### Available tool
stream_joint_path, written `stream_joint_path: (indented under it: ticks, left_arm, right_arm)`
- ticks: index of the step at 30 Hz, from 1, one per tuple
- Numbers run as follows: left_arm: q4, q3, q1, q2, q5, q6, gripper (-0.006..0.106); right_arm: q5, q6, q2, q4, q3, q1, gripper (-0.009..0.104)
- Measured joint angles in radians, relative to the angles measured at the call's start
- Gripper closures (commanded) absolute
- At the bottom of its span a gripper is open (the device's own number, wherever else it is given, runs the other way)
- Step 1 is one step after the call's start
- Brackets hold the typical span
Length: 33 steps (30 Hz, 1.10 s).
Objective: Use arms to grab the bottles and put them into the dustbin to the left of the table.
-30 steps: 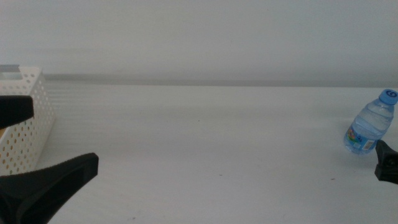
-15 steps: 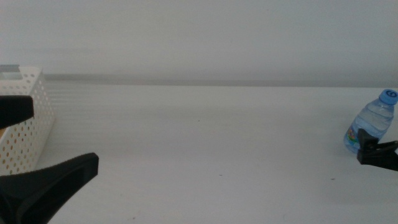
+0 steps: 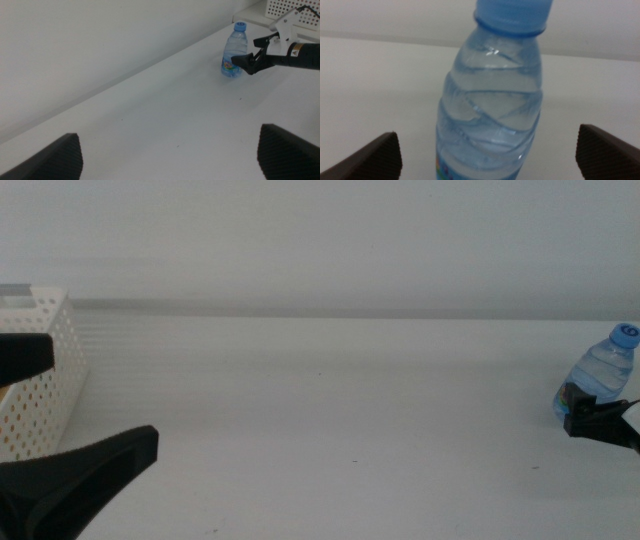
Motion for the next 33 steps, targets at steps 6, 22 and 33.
stream_joint_path:
  ticks: [6, 22, 33]
  left_arm:
    - [0.000, 0.000, 0.000, 0.000, 0.000, 0.000, 0.007]
    - [0.000, 0.000, 0.000, 0.000, 0.000, 0.000, 0.007]
    - [0.000, 0.000, 0.000, 0.000, 0.000, 0.000, 0.007]
  right_arm:
    - [0.000, -0.002, 0.000, -0.006, -0.028, 0.000, 0.002]
    - [0.000, -0.002, 0.137, -0.050, -0.147, 0.000, 0.002]
    - [0.000, -0.002, 0.264, -0.057, -0.248, 0.028, 0.002]
